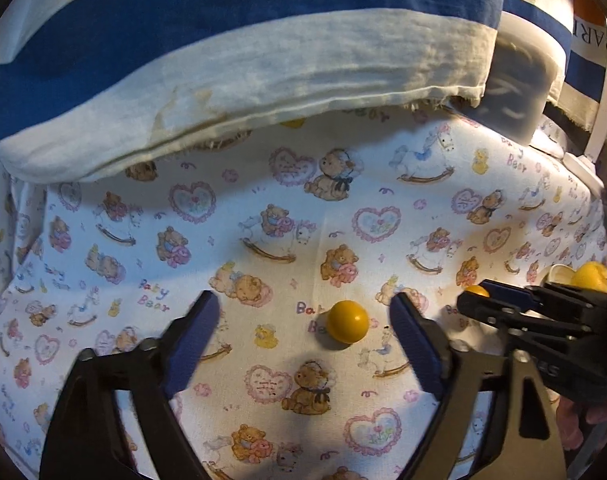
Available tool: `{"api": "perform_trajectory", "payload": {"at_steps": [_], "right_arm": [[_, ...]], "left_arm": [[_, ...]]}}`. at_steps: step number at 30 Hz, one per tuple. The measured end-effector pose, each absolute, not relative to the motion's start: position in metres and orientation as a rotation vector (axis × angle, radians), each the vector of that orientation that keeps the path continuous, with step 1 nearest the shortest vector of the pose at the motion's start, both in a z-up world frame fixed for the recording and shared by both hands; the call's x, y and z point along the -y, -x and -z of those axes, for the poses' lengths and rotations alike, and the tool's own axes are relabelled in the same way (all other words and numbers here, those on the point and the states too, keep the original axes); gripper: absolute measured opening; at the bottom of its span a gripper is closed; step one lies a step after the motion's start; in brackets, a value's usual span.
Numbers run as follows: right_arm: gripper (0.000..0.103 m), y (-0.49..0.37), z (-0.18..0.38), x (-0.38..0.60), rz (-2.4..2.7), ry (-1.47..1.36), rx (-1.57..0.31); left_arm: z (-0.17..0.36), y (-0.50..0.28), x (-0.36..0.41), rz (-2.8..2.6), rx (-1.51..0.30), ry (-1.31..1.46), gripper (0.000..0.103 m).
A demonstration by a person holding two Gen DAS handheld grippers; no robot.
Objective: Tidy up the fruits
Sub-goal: 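Grasp a small yellow fruit with the left tool while the right tool grasps another, then carry both small yellow fruits to the plate and open both tools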
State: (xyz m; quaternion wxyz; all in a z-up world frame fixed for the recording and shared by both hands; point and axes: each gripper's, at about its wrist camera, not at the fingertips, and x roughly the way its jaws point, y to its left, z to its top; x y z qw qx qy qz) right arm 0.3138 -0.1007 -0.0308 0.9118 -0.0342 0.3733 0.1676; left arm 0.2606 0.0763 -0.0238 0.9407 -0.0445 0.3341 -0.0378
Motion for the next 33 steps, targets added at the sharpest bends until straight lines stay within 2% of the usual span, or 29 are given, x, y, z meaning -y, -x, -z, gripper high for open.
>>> {"api": "perform_trajectory", "payload": {"at_steps": [8,10,13,20,25,33], "right_arm": [[0.029,-0.265,0.014,0.129,-0.319,0.046,-0.529],[0.029,-0.26,0.011,0.134,-0.317,0.014,-0.501],[0.03,-0.259,0.005,0.14,-0.322,0.005,-0.498],[0.03,-0.257,0.003,0.141,-0.323,0.013,-0.496],[0.03,-0.253,0.003,0.135,-0.326,0.044,-0.477],[0.03,-0.246,0.001,0.139,-0.236,0.036,-0.438]], "left_arm": [[0.025,-0.262,-0.062,0.112,-0.683,0.05,0.073],[0.027,-0.264,-0.059,0.124,-0.698,0.047,0.06],[0.033,-0.272,-0.055,0.168,-0.746,0.068,0.048],[0.041,-0.282,-0.047,0.187,-0.808,0.08,0.046],[0.045,-0.289,-0.046,0.209,-0.842,0.1,0.026],[0.026,-0.264,-0.041,0.194,-0.691,0.047,0.025]]}}
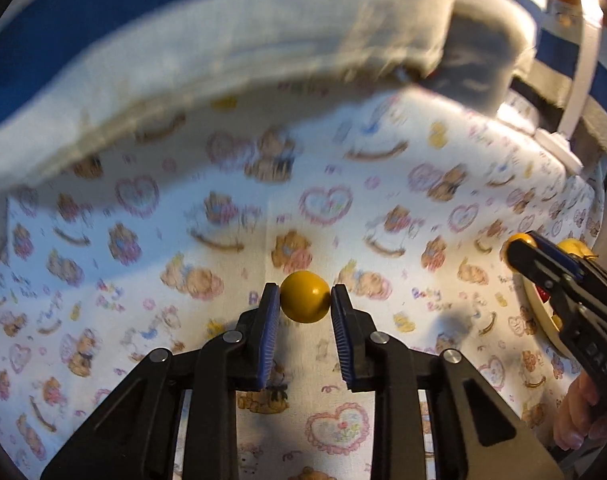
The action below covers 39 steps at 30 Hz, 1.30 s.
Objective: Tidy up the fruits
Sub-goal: 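Carry both small yellow fruits to the plate and open both tools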
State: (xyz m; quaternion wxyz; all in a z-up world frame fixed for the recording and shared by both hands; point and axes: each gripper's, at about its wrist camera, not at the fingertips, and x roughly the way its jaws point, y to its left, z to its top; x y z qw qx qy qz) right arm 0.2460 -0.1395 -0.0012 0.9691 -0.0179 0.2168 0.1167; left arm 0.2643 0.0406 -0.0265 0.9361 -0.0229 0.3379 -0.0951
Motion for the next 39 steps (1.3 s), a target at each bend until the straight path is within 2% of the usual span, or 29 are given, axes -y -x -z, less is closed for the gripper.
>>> {"api": "perform_trajectory", "payload": {"at_steps": [12,21,30,39], "right_arm": [[0.029,-0.244,-0.003,0.159,-0.221,-0.036,-0.414],[0.029,-0.203,-0.063,0.214,-0.15,-0.01,-0.348],[0.029,-0.14,-0.067,0.297,-0.075,-0.037,-0.336],[0.029,-0.157,-0.02,0.336,-0.069,-0.124,-0.52]], "left_arm": [[0.009,-0.235,-0.035,0.188,-0.513,-0.046,0.025],[-0.03,-0.203,0.012,0.321,-0.452,-0.088,0.025],[-0.033,-0.184,0.092,0.505,-0.491,-0.13,0.025],[-0.01,-0.201,0.152,0.599,-0.633,-0.141,0.025]]}}
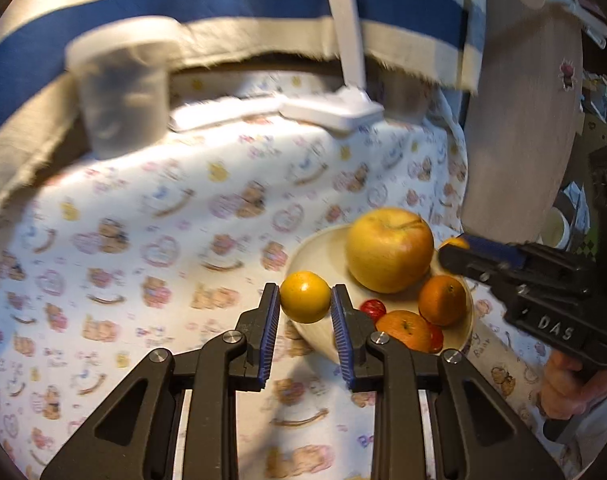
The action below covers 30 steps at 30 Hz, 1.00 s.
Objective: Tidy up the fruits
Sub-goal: 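Carry both small yellow fruits to the plate and open both tools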
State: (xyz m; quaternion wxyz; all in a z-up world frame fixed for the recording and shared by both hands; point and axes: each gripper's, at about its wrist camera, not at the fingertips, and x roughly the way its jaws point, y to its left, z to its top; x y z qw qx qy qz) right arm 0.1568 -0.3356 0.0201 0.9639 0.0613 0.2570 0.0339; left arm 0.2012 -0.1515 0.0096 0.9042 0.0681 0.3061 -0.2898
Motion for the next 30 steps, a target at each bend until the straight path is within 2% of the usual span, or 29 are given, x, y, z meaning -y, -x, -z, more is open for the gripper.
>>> {"api": "perform_trajectory", "payload": {"at_steps": [12,26,27,28,29,30], "right_arm": [[0.029,-0.171,-0.004,0.345,-0.102,-0.172,-0.644],[0.03,-0.172,-0.001,0.342,-0.09,-0.144,-0.633],[0.03,-0.172,-0.001,0.343,-0.093,-0.147,-0.631],[0.03,-0.172,-0.002,0.343,-0.095,-0.151,-0.631],[0.03,-0.172,-0.002,0.344,-0.093,-0.151,-0.634],[0.03,-0.172,-0.003,0.344,-0.09,-0.149,-0.635]], "left_arm": [[0.005,-0.207,0.174,0.584,-0.653,-0.18,0.024],[0.006,-0.199,0.169,0.559,-0.62,-0.206,0.026],[0.006,-0.198,0.167,0.557,-0.618,-0.202,0.034],[0.006,-0.198,0.164,0.556,-0.617,-0.194,0.049],[0.006,-0.197,0.161,0.549,-0.61,-0.184,0.058],[0.005,-0.196,0.158,0.534,-0.592,-0.175,0.072]]}}
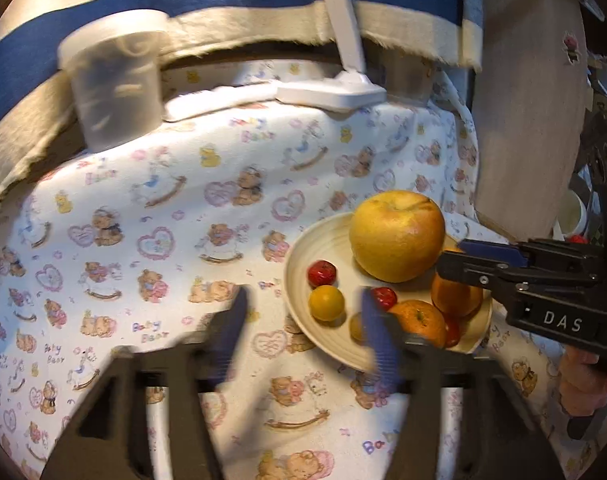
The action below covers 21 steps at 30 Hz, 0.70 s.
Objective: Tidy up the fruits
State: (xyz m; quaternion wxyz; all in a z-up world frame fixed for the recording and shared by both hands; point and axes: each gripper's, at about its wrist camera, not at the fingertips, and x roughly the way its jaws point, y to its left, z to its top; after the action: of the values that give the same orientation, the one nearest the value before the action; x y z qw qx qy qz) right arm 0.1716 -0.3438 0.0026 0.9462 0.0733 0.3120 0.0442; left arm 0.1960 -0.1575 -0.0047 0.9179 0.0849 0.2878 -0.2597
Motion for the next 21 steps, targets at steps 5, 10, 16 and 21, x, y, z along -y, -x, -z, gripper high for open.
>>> {"api": "perform_trajectory", "payload": {"at_steps": [5,10,16,21], "right_arm": [[0.053,-0.165,-0.009,0.343,-0.077,-0.134,-0.595],[0.069,-0.154,-0.019,0.342,-0.065,-0.124,-0.51],[0.089,-0.143,-0.024,0.338,-0.037,-0.111,-0.409],[0.102,-0.136,-0.027,0.335,-0.009,-0.087,-0.35]], "left_arm": [[0.004,-0.193,0.144,0.494,-0.556,-0.152,0.092],[0.004,-0.185,0.128,0.467,-0.477,-0.114,0.103],[0.001,-0.175,0.12,0.448,-0.416,-0.135,0.103],[-0.005,-0.167,0.109,0.433,-0.34,-0.082,0.103]]}}
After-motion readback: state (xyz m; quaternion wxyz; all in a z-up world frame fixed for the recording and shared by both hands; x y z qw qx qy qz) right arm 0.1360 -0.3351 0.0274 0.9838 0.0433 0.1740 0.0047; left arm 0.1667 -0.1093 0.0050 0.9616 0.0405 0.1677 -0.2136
